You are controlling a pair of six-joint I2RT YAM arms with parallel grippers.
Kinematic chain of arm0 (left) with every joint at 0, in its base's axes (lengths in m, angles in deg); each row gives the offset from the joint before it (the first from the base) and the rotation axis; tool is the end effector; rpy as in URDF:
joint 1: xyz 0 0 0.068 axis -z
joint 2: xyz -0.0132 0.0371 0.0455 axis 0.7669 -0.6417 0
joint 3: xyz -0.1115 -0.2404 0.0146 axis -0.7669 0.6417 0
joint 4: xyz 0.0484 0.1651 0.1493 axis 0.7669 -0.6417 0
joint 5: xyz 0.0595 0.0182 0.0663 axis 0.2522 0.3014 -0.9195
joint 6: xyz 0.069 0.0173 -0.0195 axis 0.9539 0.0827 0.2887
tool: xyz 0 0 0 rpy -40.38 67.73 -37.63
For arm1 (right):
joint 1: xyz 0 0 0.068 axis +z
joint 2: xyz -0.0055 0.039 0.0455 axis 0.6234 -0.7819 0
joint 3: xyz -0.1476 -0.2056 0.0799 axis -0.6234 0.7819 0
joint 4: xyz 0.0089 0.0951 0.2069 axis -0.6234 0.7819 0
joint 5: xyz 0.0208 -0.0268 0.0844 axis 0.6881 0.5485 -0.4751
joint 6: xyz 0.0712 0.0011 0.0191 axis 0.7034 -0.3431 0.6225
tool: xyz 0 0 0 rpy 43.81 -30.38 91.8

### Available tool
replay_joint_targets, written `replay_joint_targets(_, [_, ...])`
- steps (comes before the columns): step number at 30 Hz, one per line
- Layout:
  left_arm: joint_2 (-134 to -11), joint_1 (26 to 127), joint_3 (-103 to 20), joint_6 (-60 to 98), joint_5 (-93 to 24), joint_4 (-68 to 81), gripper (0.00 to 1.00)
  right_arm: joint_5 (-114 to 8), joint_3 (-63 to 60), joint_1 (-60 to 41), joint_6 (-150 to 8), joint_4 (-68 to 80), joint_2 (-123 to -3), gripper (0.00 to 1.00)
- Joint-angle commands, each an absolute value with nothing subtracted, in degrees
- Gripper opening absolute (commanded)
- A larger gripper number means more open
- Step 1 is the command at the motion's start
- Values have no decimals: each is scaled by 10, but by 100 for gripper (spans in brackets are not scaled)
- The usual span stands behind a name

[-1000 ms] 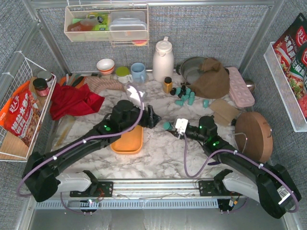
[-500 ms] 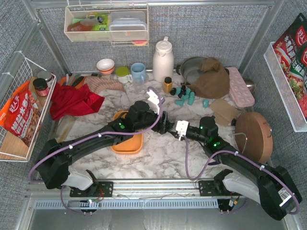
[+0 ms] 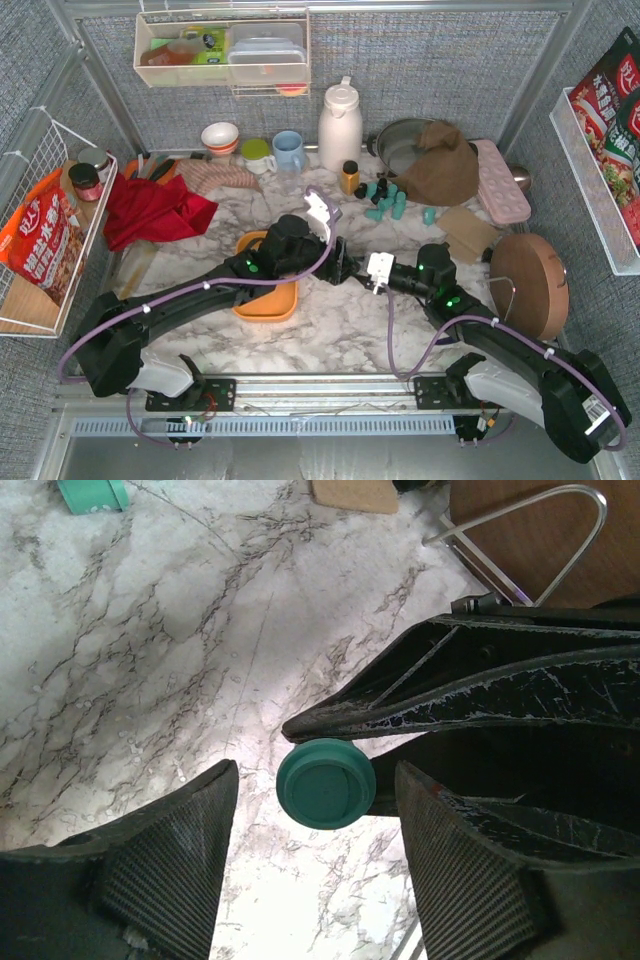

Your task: Mix the coffee capsules in the storage basket

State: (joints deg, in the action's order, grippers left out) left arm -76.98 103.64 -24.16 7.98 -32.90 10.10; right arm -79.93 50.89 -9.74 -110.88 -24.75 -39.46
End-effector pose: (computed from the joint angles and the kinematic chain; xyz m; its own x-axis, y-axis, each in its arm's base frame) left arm 0.1803 -0.2618 0.2855 -0.5309 0.0696 -0.8446 0.7393 0.5251 -0.4215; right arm 0.1700 0.1339 0.2538 0.4404 -0.2706 -0.8561 -0.7826 0.3517 -0.5137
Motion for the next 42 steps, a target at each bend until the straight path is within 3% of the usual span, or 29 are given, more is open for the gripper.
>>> replay_joint_targets(1, [-768,1037,-235,66,-338,131,70,-816,506,-97,-1112,-260,-391,25])
replay_joint_targets(5, [-771,1037,-233,56,-334,149,57,-813,506,-97,-1111,-260,-392,27])
replay_joint_targets(9, [-771,1037,-239,55,-337,143,45,-808,506,-97,-1108,-261,-393,38])
replay_joint_targets(17, [-725,1034,-265,62,-487,2,43,-764,505,-97,-1109,-239,-393,66])
replay_joint_targets(20, [-715,1019,-283,61,-557,-97,44,-726,498,-97,-1102,-227,-399,67])
replay_joint_targets(27, [-740,967,-286,65,-558,-248,46,-616,481,-101,-1078,-202,-410,67])
replay_joint_targets(42, [-832,927,-274,104,-567,-174,46,-626,478,-104,-1072,-201,-421,67])
